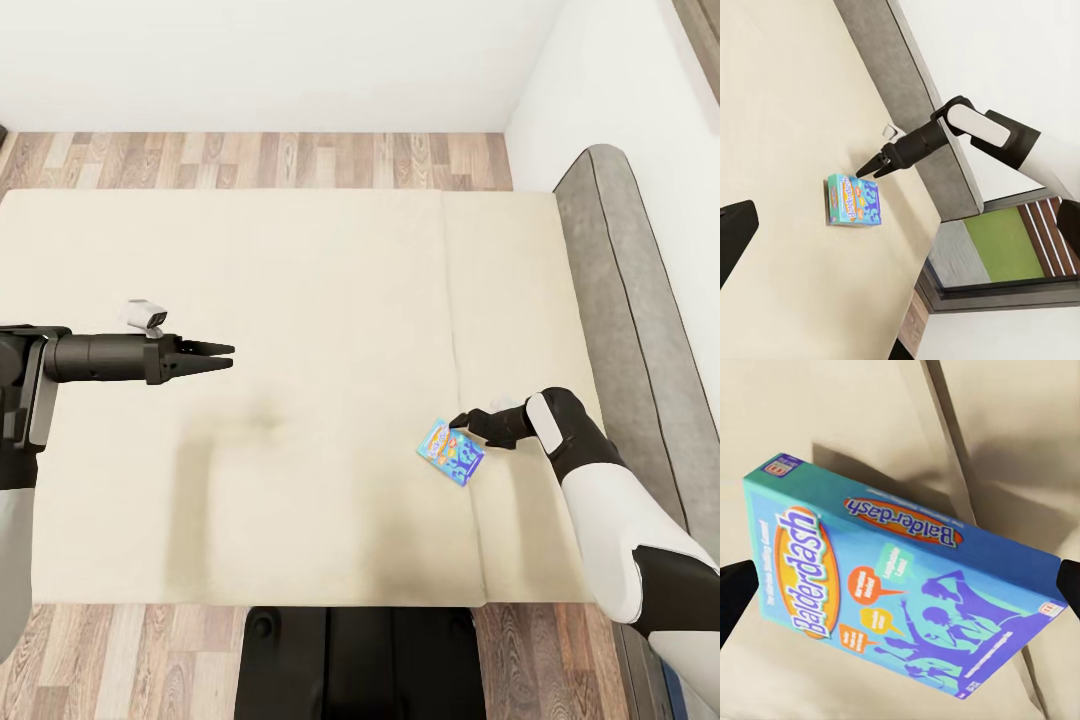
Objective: Put all the toys in the child's room - the three board games (two on the bed and one on the table), the two jigsaw puzzles on the table, and the tennis ball on the table - inside the toy box on the table in the child's room.
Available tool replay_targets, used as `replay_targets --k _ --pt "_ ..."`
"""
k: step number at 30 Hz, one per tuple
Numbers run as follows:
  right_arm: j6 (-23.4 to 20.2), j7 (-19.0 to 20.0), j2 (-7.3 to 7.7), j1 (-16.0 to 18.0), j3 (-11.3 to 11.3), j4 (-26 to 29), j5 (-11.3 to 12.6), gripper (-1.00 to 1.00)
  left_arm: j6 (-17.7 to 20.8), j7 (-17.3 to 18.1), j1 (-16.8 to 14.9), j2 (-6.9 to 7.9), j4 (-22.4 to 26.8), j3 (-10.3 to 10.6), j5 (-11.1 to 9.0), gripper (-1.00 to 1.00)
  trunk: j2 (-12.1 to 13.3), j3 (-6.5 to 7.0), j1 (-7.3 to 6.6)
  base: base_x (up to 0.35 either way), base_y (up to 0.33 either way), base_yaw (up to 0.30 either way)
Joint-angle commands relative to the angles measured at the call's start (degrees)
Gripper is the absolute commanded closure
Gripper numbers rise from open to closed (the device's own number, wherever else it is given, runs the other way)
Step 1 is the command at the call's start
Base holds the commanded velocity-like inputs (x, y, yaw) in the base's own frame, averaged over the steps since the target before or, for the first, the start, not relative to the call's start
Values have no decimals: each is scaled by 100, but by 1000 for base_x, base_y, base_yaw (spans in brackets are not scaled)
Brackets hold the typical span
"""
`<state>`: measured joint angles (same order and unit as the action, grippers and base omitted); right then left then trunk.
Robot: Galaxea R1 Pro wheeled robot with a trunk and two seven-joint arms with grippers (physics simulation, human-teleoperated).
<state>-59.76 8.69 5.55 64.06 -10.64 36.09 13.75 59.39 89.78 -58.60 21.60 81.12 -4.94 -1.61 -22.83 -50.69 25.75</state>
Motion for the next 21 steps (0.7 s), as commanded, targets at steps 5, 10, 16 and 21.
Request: replay_targets --k 5,10,16,21 --pt "-24 32 3 -3 -17 3 -21 -100 61 22 -3 2 0 2 3 -100 -9 -6 3 0 0 0" --pt "-24 30 6 -5 -17 3 -24 -100 61 22 -3 2 0 2 3 -100 -9 -6 3 0 0 0" --pt "-24 34 30 -7 -17 3 -28 -100 61 22 -3 2 0 2 3 -100 -9 -6 3 0 0 0" --pt "-24 36 44 -7 -17 3 -29 -100 61 22 -3 2 0 2 3 -100 -9 -6 3 0 0 0"
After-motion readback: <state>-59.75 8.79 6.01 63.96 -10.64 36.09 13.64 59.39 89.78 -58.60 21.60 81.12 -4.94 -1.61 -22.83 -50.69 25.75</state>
